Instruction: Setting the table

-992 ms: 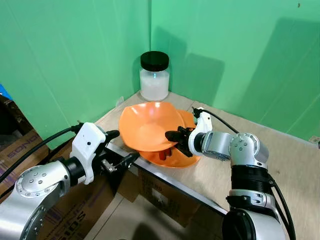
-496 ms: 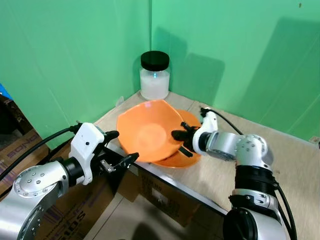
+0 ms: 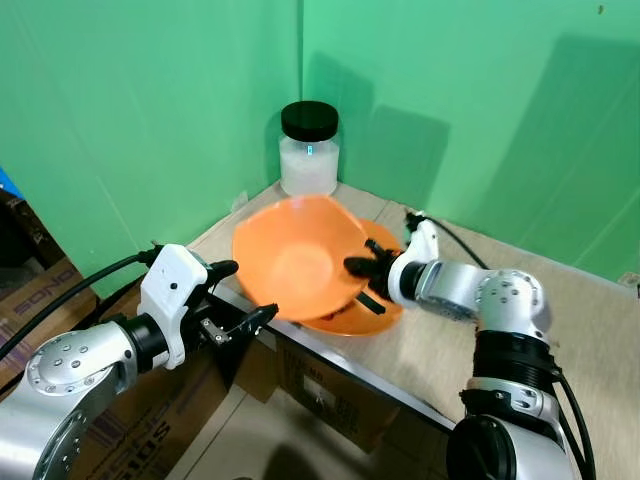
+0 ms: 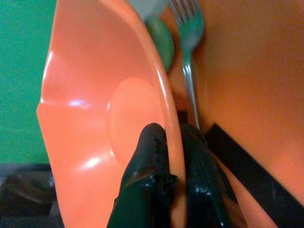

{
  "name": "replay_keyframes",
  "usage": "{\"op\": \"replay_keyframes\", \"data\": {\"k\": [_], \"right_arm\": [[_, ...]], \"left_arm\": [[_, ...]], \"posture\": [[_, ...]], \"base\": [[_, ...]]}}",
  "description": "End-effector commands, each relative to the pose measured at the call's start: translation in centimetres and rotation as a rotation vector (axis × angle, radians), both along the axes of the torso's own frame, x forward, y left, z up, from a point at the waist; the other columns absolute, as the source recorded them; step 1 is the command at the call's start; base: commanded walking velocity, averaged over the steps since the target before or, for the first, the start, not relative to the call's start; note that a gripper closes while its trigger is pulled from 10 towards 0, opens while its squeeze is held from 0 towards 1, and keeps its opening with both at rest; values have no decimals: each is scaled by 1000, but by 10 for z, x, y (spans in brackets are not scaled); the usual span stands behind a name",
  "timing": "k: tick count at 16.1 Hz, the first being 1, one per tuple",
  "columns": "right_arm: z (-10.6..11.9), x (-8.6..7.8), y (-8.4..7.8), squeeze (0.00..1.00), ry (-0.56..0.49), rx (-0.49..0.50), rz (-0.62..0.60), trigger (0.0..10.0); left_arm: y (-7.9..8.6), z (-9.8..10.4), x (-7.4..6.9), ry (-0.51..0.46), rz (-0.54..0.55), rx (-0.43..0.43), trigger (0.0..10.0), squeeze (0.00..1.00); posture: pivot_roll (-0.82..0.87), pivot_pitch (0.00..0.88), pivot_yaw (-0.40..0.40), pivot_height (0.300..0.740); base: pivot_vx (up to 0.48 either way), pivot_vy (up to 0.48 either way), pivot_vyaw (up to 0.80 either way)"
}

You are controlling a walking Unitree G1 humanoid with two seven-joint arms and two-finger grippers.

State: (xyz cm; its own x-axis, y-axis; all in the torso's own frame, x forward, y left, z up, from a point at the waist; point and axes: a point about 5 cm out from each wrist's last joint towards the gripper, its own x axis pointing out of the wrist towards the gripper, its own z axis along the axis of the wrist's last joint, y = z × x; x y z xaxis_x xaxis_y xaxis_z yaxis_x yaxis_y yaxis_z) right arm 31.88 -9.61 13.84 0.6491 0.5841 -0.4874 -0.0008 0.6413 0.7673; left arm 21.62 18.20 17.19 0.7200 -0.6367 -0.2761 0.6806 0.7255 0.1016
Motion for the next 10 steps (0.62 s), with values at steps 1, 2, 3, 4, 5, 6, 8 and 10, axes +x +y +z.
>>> {"op": "replay_keyframes", "data": {"k": [1, 2, 3, 4, 5, 6, 8, 10], "right_arm": [[33, 5, 21, 0, -159, 132, -22, 0], [46, 6, 7, 0, -260, 118, -71, 0], [50, 6, 2, 0, -292, 111, -86, 0], [61, 3, -12, 0, -399, 78, -126, 0], [70, -4, -22, 0, -489, 42, -145, 0], [71, -9, -27, 0, -527, -25, -151, 7412], [69, -30, -43, 0, -653, -219, -198, 10000], [66, -42, -47, 0, -686, -248, -214, 10000]], "left_arm": [[0, 6, 0, -32, 10, 1, 10000, 0], [-1, 8, 2, -67, 43, 5, 10000, 0], [-1, 8, 3, -81, 57, 6, 10000, 0], [-5, 11, 7, -103, 90, -21, 10000, 0], [-9, 11, 11, -97, 130, -42, 10000, 0], [-10, 11, 15, -113, 174, -16, 10000, 0], [-22, 9, 30, -138, 237, 28, 10000, 0], [-30, 12, 34, -203, 250, 32, 10000, 0]], "posture": [[-27, 0, -43, 740], [-28, 0, -45, 740], [-28, 0, -45, 740], [-31, 0, -46, 740], [-34, 0, -43, 740], [-44, 0, -36, 740], [-56, 0, -22, 740], [-64, 0, -9, 740]], "base": [[0, 0, 0], [0, 0, 0], [0, 0, 0], [0, 0, 0], [0, 0, 0], [0, 0, 0], [0, 0, 0], [0, 0, 0]]}}
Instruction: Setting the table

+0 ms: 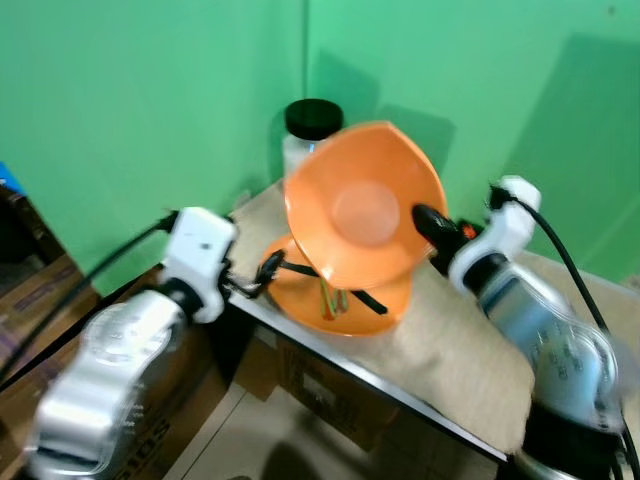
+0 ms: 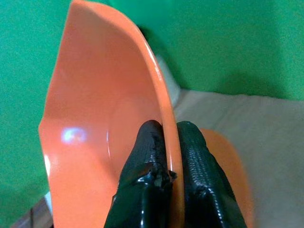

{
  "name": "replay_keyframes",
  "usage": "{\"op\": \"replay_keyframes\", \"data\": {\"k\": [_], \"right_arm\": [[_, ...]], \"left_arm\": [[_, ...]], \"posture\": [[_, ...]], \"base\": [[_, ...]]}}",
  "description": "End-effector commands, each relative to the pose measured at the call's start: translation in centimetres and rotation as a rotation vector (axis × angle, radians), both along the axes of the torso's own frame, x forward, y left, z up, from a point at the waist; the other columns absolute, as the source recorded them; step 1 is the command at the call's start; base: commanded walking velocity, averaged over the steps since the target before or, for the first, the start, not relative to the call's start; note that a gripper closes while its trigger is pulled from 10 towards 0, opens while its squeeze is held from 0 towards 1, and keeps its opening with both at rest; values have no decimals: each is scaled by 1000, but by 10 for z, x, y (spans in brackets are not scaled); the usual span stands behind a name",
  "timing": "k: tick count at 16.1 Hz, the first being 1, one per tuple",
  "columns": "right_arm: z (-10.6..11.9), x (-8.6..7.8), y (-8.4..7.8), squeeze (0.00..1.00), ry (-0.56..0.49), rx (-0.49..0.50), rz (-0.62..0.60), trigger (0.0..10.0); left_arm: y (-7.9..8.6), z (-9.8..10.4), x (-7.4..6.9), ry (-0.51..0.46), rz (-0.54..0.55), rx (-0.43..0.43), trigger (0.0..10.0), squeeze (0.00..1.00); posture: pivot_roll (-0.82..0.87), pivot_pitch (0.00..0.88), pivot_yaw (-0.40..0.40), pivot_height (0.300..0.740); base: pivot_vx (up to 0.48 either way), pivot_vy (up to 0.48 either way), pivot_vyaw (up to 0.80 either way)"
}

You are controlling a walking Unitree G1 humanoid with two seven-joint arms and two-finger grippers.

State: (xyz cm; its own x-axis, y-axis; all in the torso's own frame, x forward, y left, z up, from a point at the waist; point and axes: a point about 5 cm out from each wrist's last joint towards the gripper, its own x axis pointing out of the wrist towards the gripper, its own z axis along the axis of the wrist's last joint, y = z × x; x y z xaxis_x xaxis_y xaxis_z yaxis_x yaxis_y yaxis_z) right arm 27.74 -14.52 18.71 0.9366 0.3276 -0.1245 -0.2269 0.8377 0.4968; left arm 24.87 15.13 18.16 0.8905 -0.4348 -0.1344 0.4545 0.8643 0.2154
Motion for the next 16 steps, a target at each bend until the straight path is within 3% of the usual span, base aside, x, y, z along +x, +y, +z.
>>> {"op": "replay_keyframes", "data": {"k": [1, 3, 5, 8, 16], "right_arm": [[18, -4, -1, 0, -126, -14, -23, 10000], [11, -11, -13, 0, -179, -151, -145, 10000], [5, -16, -19, 0, -181, -148, -293, 10000], [8, -23, -5, 0, -271, -202, -252, 10000], [5, -17, -2, 0, -307, -247, -266, 10000]], "left_arm": [[-1, 3, 3, -31, 30, 2, 10000, 0], [-2, 6, 5, -54, 112, -49, 10000, 0], [-2, 6, 5, -67, 142, -31, 10000, 0], [-1, 4, 4, -94, 158, 2, 10000, 0], [-3, 5, 4, -107, 214, -64, 10000, 0]], "posture": [[-66, 0, -6, 740], [-78, 0, 8, 740], [-76, 0, 8, 740], [-69, 0, -4, 740], [-61, 0, -4, 740]], "base": [[0, 0, 0], [0, 0, -241], [0, 0, 0], [0, 0, -267], [0, 0, -800]]}}
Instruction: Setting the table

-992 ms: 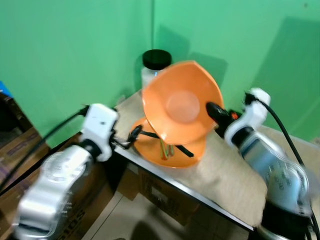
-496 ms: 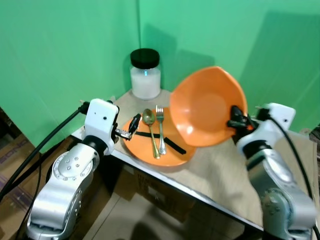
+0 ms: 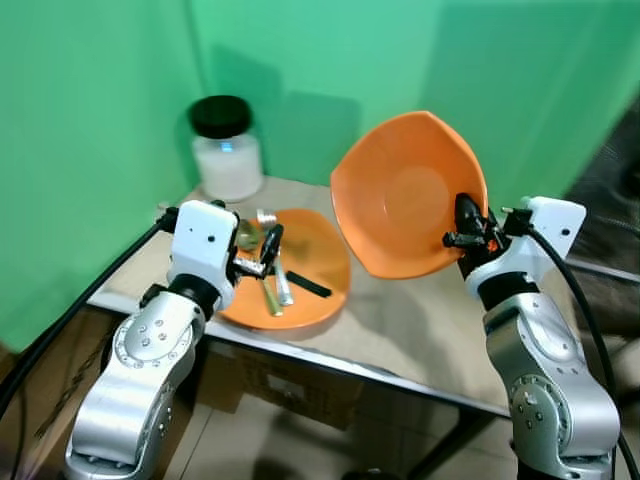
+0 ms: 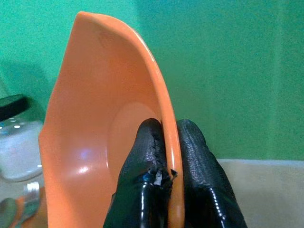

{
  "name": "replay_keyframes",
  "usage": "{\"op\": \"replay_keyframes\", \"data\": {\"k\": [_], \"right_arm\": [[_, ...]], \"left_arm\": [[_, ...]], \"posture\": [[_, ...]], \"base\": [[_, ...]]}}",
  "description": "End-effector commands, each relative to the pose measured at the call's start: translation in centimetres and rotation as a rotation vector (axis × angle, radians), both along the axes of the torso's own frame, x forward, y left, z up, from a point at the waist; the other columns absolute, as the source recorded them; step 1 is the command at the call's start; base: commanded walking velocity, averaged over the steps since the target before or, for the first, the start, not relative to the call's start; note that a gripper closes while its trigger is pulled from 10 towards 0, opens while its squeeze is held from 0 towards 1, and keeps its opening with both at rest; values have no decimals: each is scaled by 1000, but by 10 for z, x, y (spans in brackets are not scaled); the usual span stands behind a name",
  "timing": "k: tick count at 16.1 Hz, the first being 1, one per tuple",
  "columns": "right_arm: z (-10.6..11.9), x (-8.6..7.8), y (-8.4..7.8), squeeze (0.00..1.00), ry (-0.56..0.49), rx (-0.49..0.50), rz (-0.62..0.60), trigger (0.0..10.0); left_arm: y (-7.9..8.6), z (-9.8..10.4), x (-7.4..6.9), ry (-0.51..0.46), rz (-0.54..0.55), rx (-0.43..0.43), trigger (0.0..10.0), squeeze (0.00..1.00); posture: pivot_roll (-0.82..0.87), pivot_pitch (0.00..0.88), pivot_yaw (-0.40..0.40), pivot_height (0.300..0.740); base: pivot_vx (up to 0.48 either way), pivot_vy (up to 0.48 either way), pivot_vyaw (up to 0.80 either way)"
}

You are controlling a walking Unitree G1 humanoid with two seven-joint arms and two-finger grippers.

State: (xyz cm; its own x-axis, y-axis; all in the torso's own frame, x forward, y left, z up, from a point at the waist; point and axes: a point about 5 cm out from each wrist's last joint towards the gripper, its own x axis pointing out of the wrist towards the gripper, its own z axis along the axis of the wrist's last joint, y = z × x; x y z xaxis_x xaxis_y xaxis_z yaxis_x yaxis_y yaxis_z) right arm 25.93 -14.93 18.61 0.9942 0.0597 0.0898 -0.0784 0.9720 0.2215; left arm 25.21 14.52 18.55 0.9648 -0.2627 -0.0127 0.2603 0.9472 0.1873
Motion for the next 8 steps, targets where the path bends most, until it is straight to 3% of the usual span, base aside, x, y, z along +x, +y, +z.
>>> {"op": "replay_keyframes", "data": {"k": [1, 5, 8], "right_arm": [[6, 2, 2, 0, -36, -5, 3, 10000], [5, 3, 2, 0, -35, -16, -7, 10000], [3, 5, 3, 0, -25, -38, -1, 10000]], "left_arm": [[7, 2, 2, -2, 42, -3, 10000, 0], [22, 2, 7, -24, 132, -14, 10000, 0], [20, 3, 6, -23, 128, -8, 10000, 0]], "posture": [[-61, 0, -1, 740], [-64, 0, 3, 740], [-64, 0, -2, 740]], "base": [[0, 0, -800], [0, 0, -800], [0, 0, -800]]}}
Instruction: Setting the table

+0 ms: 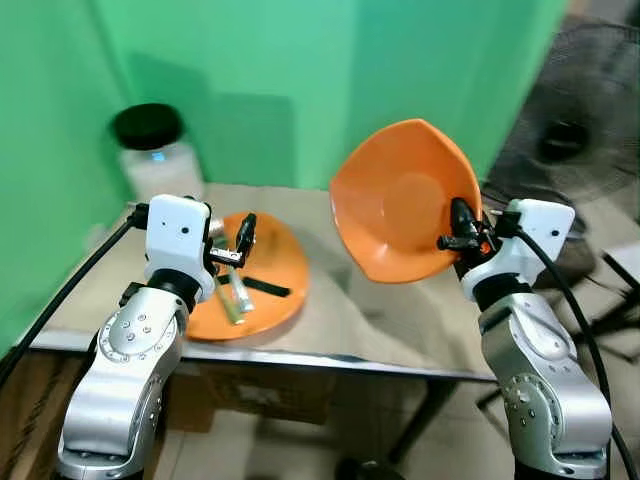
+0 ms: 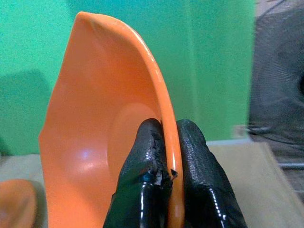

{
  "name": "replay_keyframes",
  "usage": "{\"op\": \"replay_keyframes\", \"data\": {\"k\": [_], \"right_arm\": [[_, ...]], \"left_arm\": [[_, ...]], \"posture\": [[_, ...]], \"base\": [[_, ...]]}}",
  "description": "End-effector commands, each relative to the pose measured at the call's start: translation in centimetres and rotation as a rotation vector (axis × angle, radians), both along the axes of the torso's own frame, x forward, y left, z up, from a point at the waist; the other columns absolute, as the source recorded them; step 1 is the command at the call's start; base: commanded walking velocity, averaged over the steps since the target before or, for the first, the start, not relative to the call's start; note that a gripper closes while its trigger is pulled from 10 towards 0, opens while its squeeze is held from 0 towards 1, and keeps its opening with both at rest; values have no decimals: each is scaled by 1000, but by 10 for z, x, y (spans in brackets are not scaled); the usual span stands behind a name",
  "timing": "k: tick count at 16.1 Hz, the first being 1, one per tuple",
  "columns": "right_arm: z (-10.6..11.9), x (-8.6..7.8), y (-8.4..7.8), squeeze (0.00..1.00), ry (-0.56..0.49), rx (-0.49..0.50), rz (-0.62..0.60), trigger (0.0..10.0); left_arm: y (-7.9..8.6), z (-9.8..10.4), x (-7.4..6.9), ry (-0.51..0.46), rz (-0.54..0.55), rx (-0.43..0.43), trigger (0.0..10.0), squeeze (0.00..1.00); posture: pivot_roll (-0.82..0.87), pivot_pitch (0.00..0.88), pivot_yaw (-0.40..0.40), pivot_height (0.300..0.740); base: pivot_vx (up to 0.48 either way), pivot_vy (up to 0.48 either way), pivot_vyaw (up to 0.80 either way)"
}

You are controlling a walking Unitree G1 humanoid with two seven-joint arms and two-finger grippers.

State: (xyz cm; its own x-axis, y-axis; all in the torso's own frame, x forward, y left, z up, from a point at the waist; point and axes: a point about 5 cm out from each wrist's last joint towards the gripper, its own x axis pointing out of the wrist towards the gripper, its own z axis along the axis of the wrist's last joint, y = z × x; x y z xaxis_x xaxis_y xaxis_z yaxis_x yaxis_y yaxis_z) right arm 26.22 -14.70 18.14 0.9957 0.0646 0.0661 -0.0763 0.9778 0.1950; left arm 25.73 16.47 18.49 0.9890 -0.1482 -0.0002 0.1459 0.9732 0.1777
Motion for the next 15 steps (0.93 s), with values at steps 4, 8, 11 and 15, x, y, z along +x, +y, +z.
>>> {"op": "replay_keyframes", "data": {"k": [4, 8, 11, 15], "right_arm": [[8, 4, 2, 0, -34, -25, 18, 10000], [8, 5, 3, 0, -29, -33, 29, 10000], [8, 5, 5, 0, -30, -31, 31, 10000], [8, 5, 5, 0, -28, -29, 31, 10000]], "left_arm": [[-1, 4, 1, -20, 15, -16, 10000, 0], [-1, 4, 0, -24, 16, 4, 10000, 0], [0, 4, 1, -27, 27, 17, 10000, 0], [-1, 5, 2, -32, 26, 21, 10000, 0]], "posture": [[-64, 0, -12, 740], [-65, 0, -20, 740], [-63, 0, -17, 740], [-59, 0, -21, 740]], "base": [[0, 0, -800], [0, 0, -800], [0, 0, -800], [0, 0, -800]]}}
